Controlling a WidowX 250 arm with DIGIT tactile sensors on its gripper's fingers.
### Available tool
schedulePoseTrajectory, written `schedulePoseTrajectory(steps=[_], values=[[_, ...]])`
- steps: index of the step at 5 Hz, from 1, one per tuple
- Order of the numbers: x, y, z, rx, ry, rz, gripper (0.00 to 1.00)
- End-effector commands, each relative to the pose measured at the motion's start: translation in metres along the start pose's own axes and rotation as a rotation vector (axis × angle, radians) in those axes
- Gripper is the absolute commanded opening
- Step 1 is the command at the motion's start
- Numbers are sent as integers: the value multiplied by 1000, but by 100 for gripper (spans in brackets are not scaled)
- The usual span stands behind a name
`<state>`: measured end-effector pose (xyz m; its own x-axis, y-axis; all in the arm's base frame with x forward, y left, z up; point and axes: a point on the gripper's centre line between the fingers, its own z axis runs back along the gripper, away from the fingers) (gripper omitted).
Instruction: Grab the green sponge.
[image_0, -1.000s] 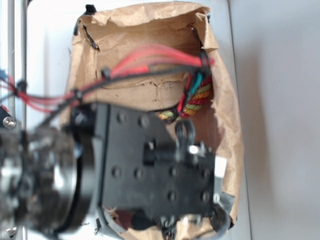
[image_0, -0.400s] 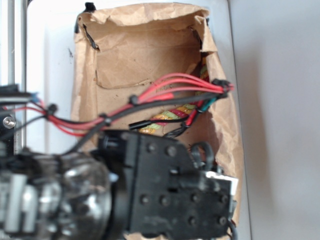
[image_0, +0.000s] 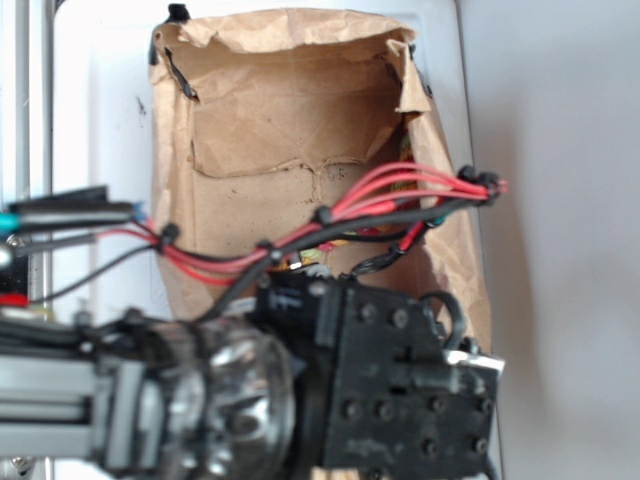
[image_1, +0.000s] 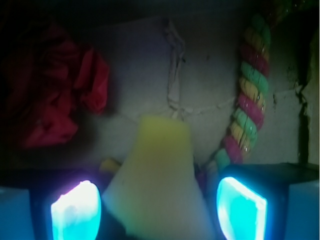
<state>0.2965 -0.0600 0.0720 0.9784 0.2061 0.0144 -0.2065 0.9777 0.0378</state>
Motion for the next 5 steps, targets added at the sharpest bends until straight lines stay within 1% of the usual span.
schedulePoseTrajectory(steps=[1, 2, 3, 4, 5], values=[[11, -17, -9, 34, -38, -39, 100], [7, -17, -9, 19, -32, -38, 82], [4, -12, -11, 18, -24, -12, 0], [1, -6, -10, 27, -24, 5, 0], [0, -2, -8, 22, -22, 20, 0]])
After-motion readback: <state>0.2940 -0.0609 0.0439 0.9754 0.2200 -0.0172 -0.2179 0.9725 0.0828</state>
